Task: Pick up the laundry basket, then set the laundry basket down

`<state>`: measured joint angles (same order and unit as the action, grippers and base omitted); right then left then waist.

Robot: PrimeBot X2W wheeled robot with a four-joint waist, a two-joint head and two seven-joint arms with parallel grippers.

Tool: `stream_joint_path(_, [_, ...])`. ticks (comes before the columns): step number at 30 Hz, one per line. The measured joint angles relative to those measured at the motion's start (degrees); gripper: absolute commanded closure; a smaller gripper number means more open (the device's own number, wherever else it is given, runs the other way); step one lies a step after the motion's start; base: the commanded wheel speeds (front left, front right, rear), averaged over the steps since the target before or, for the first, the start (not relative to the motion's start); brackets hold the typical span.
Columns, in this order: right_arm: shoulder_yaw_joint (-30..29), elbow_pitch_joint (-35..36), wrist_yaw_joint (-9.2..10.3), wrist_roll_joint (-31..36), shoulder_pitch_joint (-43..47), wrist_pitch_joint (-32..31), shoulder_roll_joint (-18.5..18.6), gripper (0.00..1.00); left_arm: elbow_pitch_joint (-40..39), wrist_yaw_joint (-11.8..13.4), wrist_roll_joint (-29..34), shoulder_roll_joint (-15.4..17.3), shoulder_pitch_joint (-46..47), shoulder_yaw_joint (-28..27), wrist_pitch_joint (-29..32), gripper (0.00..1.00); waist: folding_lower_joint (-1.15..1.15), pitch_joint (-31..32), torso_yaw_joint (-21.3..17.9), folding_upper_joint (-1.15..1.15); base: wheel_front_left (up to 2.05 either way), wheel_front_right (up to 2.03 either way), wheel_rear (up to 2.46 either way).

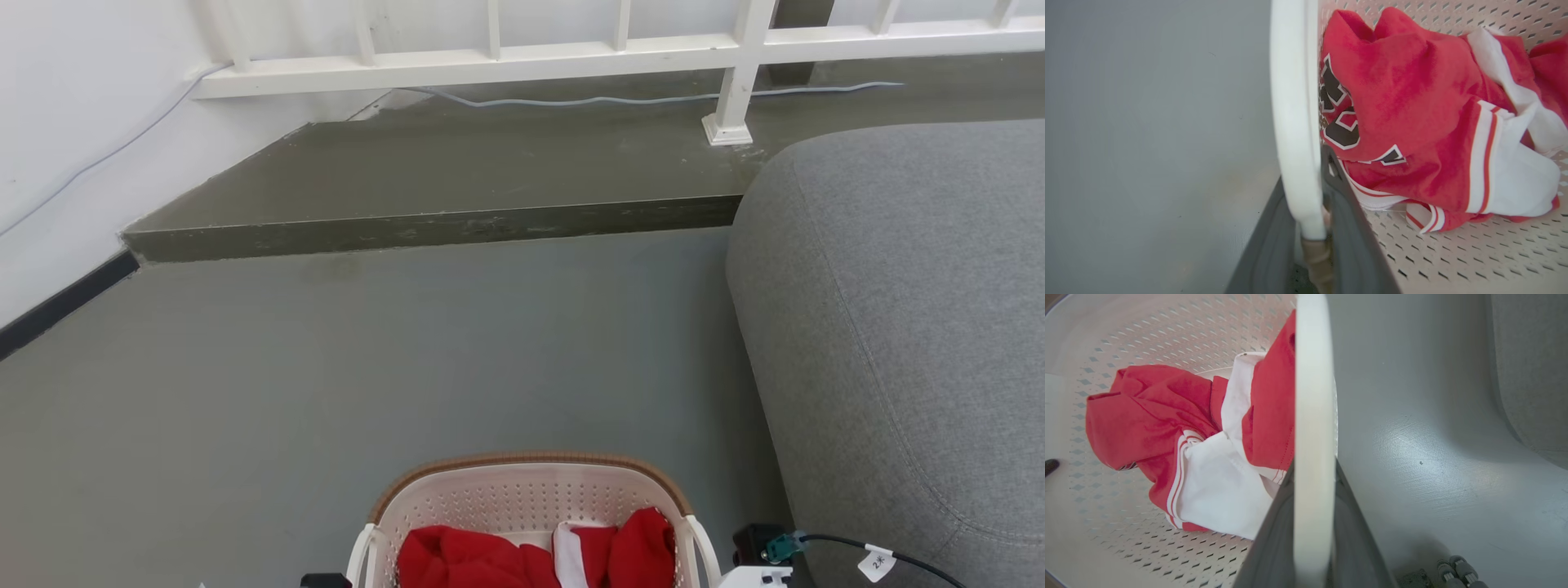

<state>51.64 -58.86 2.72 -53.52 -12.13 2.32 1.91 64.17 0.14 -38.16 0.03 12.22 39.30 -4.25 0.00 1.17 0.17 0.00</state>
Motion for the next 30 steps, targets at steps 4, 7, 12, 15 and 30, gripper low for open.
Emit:
stream_joint_path(4, [0.37,0.09,0.25,-0.29,-0.03,0.14,0.02,1.00,-0.15,0.25,-0.19,0.07,-0.02,0.20,0.00,1.00,0.00,-0.22,-0.03,0.00,0.00,0.00,0.00])
stream_joint_path(7, [0.59,0.11,0.38,-0.59,-0.08,0.14,0.04,1.00,-0.23,0.42,-0.51,0.08,-0.05,0.34,-0.01,1.00,0.00,-0.44,-0.05,0.00,0.00,0.00,0.00])
stream_joint_path(12, [0.91,0.16,0.42,-1.00,-0.51,0.15,0.10,1.00,-0.56,0.94,-0.96,0.10,-0.08,0.38,-0.09,1.00,0.00,-1.03,-0.15,0.00,0.00,0.00,0.00])
stream_joint_path(15, [1.22,0.15,0.53,-1.00,-1.51,0.15,0.20,1.00,-1.04,1.14,-1.07,0.19,-0.03,0.37,-0.10,1.00,0.00,-1.79,-0.28,0.00,0.00,0.00,0.00])
stream_joint_path(30, [1.09,0.05,0.92,-0.13,-12.43,2.03,0.54,1.00,-2.79,2.69,-1.42,0.57,8.02,-0.92,-1.44,1.00,0.00,-8.39,-0.91,0.00,0.00,0.00,0.00])
